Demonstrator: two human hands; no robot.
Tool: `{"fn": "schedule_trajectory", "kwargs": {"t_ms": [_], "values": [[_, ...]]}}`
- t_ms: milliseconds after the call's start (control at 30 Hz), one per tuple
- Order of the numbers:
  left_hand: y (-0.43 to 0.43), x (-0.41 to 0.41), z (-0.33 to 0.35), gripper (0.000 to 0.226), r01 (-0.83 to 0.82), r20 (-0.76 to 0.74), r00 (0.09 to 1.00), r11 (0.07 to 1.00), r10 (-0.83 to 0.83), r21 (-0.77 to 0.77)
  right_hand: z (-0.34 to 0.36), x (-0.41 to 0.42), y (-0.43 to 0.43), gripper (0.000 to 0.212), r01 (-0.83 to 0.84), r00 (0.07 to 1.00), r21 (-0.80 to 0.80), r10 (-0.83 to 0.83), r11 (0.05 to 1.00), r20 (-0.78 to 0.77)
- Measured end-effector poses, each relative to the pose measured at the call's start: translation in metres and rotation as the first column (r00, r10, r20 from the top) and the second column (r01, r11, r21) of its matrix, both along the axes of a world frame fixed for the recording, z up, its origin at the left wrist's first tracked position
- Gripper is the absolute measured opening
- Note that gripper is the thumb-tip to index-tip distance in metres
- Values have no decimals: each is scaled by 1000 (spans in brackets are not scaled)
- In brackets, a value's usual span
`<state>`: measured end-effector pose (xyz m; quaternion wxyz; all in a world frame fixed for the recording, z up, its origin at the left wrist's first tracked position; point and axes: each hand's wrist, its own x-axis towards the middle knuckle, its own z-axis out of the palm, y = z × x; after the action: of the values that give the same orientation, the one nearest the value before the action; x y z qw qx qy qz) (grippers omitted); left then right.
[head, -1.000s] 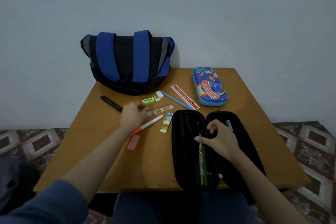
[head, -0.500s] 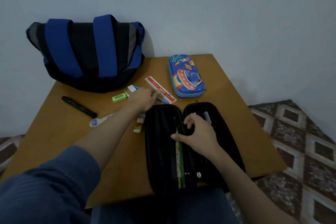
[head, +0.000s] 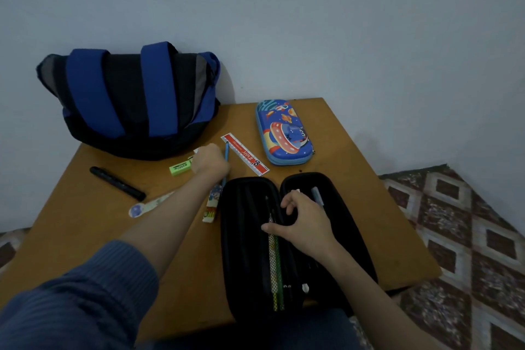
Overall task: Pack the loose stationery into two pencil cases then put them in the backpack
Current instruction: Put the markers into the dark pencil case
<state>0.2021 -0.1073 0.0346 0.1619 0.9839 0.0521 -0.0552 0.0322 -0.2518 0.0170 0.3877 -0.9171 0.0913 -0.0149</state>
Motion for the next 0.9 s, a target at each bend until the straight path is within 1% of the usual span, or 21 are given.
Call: {"fn": "schedule_trajectory", "kwargs": {"t_ms": [33,100,200,267,333,400,433,467,500,600,733,800,867,900], "values": [[1,-2,2,20,-4,-7,1000,999,4,-33,0,0,0,48,-1,1000,-4,1,1000,0],[7,-4,5,25,-32,-10,999,988,31,-151,-1,0,0,49,0,1000,-7,0,1000,-1],[17,-11,16,26,-90,3,995,930,97,-357,-2,0,-1,49,3,1000,-10,-3,1000,-1],[25,-19,29,17,-110,8,991,835,136,-538,-1,0,0,49,3,1000,-11,-3,1000,-3],[29,-34,41,13,-126,-16,987,700,161,-703,-1,0,0,49,6,1000,-12,-7,1000,-9],[32,-55,47,14,-149,-78,986,573,146,-806,-1,0,0,49,12,1000,-8,-13,1000,-19],[32,-67,45,16,-152,-102,987,538,122,-829,0,0,1,48,12,1000,-10,-12,1000,-22],[30,-79,40,19,-151,-123,988,527,89,-836,1,1,1,47,9,1000,-16,-10,1000,-24],[29,-90,34,20,-148,-138,989,543,60,-827,1,0,1,47,5,1000,-25,-5,1000,-22],[26,-118,14,20,-117,-151,989,631,0,-767,0,1,0,45,-3,1000,-29,3,1000,-6],[23,-138,10,5,-126,-188,982,641,-29,-757,0,1,1,45,5,1000,-30,-5,1000,-1],[21,-146,15,9,-141,-274,956,660,-101,-738,0,1,1,45,12,1000,-30,-12,999,1],[19,-153,19,11,-149,-378,907,697,-187,-701,-1,1,0,45,11,1000,-20,-11,1000,6],[19,-157,20,11,-142,-404,890,713,-211,-686,-1,0,0,45,9,1000,-17,-8,1000,11]]}}
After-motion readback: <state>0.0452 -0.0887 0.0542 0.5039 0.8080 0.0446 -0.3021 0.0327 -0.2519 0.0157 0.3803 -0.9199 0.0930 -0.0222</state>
